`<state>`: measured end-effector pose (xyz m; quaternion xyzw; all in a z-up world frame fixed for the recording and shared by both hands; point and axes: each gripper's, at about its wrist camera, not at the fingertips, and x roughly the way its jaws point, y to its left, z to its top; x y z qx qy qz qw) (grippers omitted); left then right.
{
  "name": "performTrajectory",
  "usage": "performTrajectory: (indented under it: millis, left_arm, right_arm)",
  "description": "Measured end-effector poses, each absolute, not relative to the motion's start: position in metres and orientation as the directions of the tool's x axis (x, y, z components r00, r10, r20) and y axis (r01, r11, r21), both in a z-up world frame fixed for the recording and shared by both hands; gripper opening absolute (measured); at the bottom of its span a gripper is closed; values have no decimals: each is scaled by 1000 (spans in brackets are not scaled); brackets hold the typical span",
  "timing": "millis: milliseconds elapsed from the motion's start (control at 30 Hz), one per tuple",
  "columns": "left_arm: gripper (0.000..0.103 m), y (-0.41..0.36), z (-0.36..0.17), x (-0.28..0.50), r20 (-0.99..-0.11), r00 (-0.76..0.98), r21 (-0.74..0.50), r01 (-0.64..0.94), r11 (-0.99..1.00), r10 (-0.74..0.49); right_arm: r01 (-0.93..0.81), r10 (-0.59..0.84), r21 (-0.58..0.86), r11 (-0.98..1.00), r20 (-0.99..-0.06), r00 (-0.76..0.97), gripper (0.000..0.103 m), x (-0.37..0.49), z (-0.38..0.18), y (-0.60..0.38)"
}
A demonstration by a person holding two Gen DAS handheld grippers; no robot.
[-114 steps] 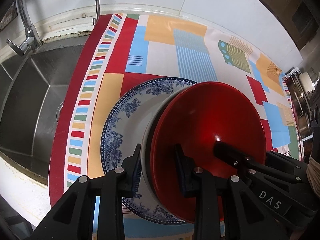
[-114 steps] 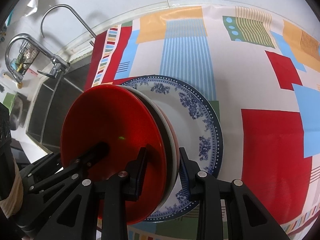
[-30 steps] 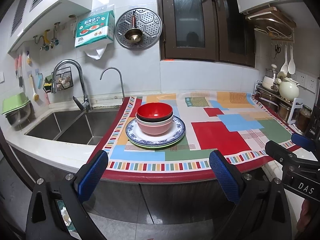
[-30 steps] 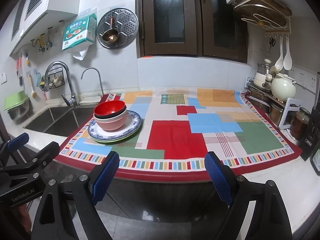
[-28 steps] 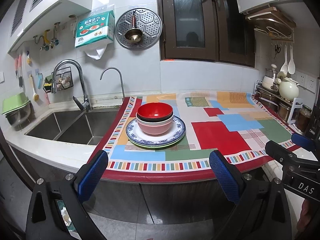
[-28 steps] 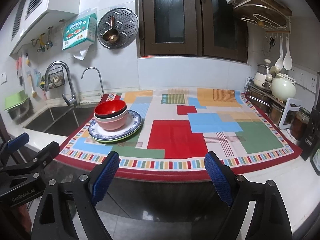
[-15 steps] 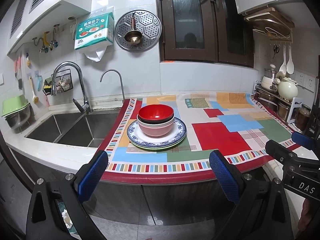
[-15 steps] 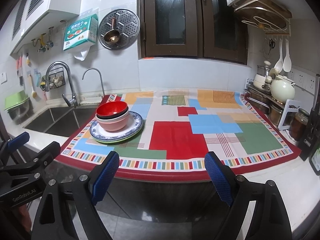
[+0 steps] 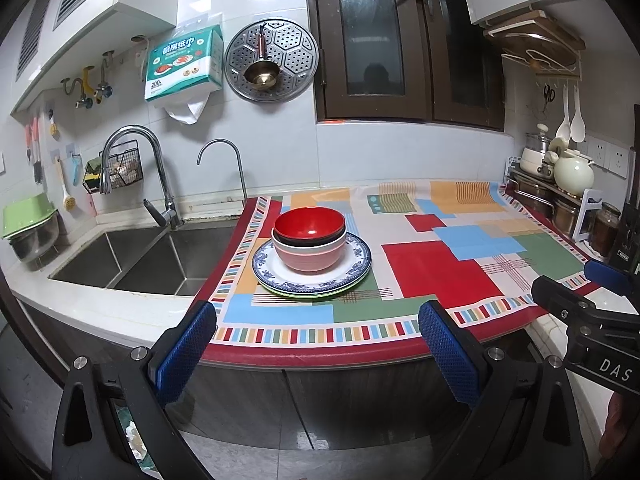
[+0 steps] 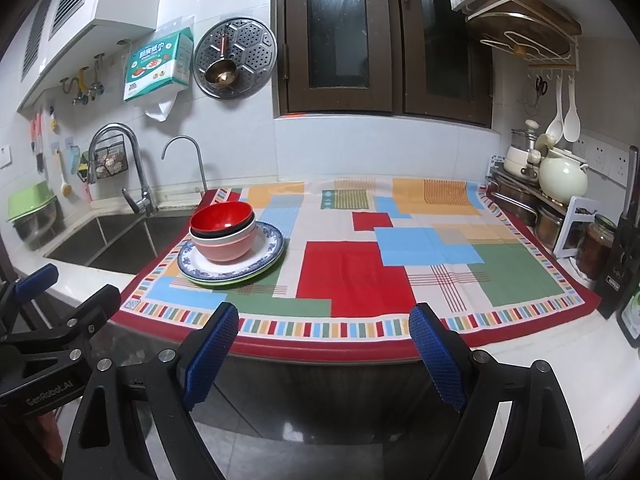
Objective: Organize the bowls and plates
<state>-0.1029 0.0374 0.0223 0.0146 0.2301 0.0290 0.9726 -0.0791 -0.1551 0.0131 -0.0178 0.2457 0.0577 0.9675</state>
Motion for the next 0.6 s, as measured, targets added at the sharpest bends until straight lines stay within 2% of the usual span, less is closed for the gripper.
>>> performTrajectory:
  millis: [600]
  left_arm:
    - [103, 45, 21, -104, -451, 890, 40, -59, 997, 71]
  right_arm:
    - [-120, 99, -13, 993, -479, 872, 88, -80, 12, -148]
